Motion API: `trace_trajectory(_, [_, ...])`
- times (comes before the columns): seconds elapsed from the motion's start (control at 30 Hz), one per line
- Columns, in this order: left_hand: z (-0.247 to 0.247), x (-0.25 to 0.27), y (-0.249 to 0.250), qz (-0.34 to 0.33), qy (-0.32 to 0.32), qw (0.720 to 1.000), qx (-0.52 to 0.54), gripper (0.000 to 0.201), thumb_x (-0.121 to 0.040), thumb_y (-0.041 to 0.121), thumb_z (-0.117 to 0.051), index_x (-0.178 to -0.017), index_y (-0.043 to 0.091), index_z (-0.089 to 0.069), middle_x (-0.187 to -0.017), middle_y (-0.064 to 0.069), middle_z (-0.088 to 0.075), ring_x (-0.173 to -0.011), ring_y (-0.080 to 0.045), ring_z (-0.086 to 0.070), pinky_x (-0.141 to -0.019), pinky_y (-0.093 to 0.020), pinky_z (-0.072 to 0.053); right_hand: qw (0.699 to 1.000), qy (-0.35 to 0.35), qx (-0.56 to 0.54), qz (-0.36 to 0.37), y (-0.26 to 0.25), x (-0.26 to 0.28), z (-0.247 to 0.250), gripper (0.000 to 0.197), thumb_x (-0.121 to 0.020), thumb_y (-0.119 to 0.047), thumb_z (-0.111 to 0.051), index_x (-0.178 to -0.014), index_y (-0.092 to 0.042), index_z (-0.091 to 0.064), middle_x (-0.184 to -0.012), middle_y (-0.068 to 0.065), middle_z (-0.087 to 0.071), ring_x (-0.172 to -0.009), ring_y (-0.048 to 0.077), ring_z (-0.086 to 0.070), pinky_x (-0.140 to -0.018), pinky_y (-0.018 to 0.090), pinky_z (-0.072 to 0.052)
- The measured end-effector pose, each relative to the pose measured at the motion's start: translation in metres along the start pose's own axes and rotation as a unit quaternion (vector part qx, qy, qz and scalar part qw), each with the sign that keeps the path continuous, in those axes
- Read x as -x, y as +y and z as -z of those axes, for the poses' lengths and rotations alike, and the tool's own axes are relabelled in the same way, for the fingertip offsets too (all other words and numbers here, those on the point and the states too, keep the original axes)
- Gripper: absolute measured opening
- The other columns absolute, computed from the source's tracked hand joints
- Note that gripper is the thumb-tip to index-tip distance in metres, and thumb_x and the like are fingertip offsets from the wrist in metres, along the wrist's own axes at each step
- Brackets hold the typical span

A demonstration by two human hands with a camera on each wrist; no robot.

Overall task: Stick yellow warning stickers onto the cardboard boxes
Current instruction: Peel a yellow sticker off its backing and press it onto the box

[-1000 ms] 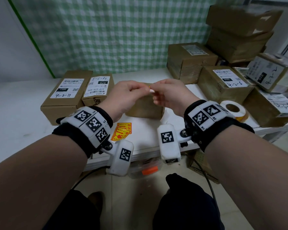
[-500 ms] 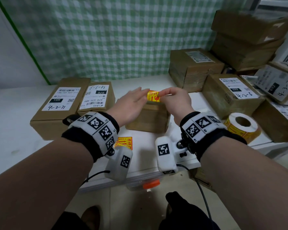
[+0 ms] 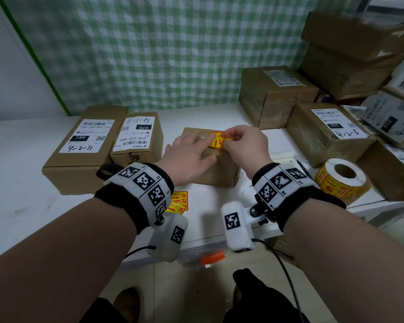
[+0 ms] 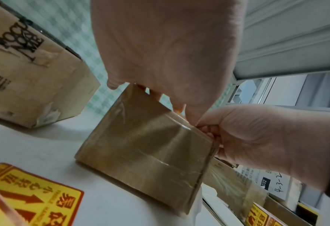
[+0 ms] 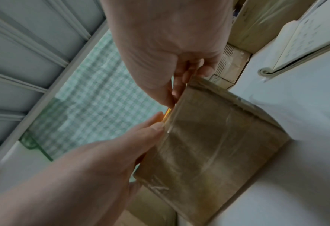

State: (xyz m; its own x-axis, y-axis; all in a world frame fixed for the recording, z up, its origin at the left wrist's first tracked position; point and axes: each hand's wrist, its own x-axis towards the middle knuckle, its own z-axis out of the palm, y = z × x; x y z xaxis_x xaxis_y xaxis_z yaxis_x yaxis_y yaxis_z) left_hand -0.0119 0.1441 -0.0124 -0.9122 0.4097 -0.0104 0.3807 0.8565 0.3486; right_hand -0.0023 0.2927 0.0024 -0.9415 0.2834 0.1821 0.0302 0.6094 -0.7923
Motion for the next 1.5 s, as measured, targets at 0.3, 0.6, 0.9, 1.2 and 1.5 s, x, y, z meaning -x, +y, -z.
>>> trace_trajectory(0.3, [-0.006, 0.007, 0.006, -0.004, 0.001, 0.999, -0.046, 0.074, -0.082, 0.051, -0.032, -0.149, 0.030, -0.009, -0.154, -0.014, -0.012, -0.142, -0.034, -0.006, -0.114, -0.052, -0.014, 0.948, -0.015, 0.273, 0.165, 0.004, 0.022, -0.001, 0.049, -0.086, -0.036, -0.041, -0.132, -0.021, -0.050, -0.152, 0.005, -0.025, -0.140, 0.029, -0.020, -0.109, 0.046, -0.022])
trace_trajectory(0.6, [-0.009, 0.014, 0.005, -0.018, 0.012, 0.997, -0.072, 0.082, -0.086, 0.040, -0.051, -0.150, 0.021, -0.004, -0.154, -0.011, -0.010, -0.143, -0.030, -0.004, -0.115, -0.051, -0.014, 0.894, -0.137, 0.401, 0.147, 0.005, 0.024, -0.001, 0.086, -0.078, -0.042, -0.048, -0.149, -0.010, -0.013, -0.160, 0.005, 0.011, -0.146, 0.026, 0.018, -0.114, 0.054, 0.010])
trace_trajectory(0.9, [-0.005, 0.020, 0.003, -0.026, 0.012, 0.998, -0.049, 0.090, -0.086, 0.043, -0.057, -0.150, 0.014, 0.000, -0.158, -0.008, -0.003, -0.145, -0.027, 0.001, -0.118, -0.038, -0.006, 0.851, -0.115, 0.507, 0.078, -0.006, 0.028, 0.002, 0.108, -0.077, -0.060, -0.053, -0.148, -0.003, 0.005, -0.158, 0.013, 0.018, -0.143, 0.032, 0.023, -0.114, 0.059, 0.009])
trace_trajectory(1.2, [-0.002, 0.023, -0.008, -0.045, -0.018, 0.998, -0.042, 0.093, -0.082, 0.030, -0.061, -0.149, 0.007, 0.000, -0.159, -0.009, 0.000, -0.146, -0.024, 0.003, -0.119, -0.034, -0.005, 0.843, -0.181, 0.492, 0.118, -0.018, 0.029, -0.021, 0.101, -0.080, -0.044, -0.060, -0.150, -0.012, 0.006, -0.159, 0.006, 0.014, -0.144, 0.031, 0.020, -0.113, 0.060, 0.010])
trace_trajectory(1.5, [0.001, 0.026, -0.006, -0.049, -0.036, 0.997, -0.052, 0.094, -0.081, 0.027, -0.059, -0.148, 0.006, 0.003, -0.158, -0.012, 0.004, -0.146, -0.025, 0.007, -0.119, -0.034, 0.000, 0.842, -0.210, 0.462, 0.181, -0.014, 0.043, -0.013, 0.101, -0.081, -0.045, -0.058, -0.150, -0.010, 0.008, -0.160, 0.006, 0.009, -0.147, 0.025, 0.013, -0.115, 0.057, 0.009])
